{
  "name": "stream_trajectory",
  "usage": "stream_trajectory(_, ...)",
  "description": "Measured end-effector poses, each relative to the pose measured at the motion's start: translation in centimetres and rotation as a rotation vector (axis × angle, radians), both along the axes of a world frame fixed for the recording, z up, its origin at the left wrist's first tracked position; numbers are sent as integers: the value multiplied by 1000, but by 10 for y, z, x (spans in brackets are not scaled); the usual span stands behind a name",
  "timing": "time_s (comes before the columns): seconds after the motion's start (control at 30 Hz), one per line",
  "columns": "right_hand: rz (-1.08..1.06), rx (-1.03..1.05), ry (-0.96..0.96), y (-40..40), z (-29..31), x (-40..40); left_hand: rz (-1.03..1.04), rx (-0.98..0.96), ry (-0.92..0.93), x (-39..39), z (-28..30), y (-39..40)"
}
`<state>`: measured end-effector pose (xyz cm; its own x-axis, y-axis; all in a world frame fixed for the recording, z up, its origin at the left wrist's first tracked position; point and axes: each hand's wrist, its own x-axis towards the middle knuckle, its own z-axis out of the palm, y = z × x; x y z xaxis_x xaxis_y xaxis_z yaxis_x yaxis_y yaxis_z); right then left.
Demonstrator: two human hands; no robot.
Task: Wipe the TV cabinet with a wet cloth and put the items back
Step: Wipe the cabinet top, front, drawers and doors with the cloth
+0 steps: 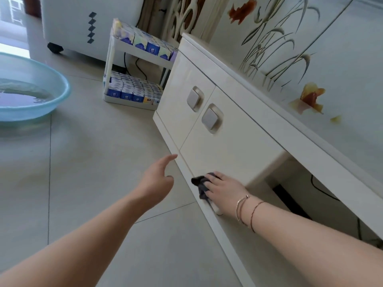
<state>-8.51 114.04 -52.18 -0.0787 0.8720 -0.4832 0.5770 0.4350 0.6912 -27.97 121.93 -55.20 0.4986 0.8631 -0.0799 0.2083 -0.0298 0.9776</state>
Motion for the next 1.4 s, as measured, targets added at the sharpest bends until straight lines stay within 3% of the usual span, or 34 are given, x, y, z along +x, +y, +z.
stream_trajectory(0.07, 103, -26, -76, 22, 14, 7, 21, -24, -42, 7, 0, 5)
stream_trajectory(0.2, 231, 331, -177, 98, 68, 2, 87, -101, -137, 17, -6, 14)
stream_trajectory(0.27, 229, 330, -201, 107, 66, 1, 115, -150, -140, 16, -13, 16)
stream_trajectory(0.43, 105, -199, -100, 26, 4, -2, 58, -199, -67, 4, -29, 9)
stream_trajectory(0.5, 128, -192, -91, 24, -1, -3, 36, -214, -60, 1, -30, 10)
stream_trajectory(0.73, 148, -495, -138, 39, -10, 0, -41, -243, -33, -5, -32, 11)
stream_trajectory(0.8, 94, -437, -94, 42, -22, 1, -62, -232, -21, -9, -32, 15)
stream_trajectory(0.9, -5, -123, 54, 79, -31, -3, -48, -216, 6, -16, -39, 23)
stream_trajectory(1.0, -52, 93, 17, 109, -32, -9, -50, -239, 4, -18, -44, 24)
stream_trajectory(1.27, -97, -13, 20, -38, -49, 3, -89, -243, 42, -22, -40, 27)
stream_trajectory(1.4, -129, 16, -46, -20, -47, -11, -116, -188, 41, -13, -31, 30)
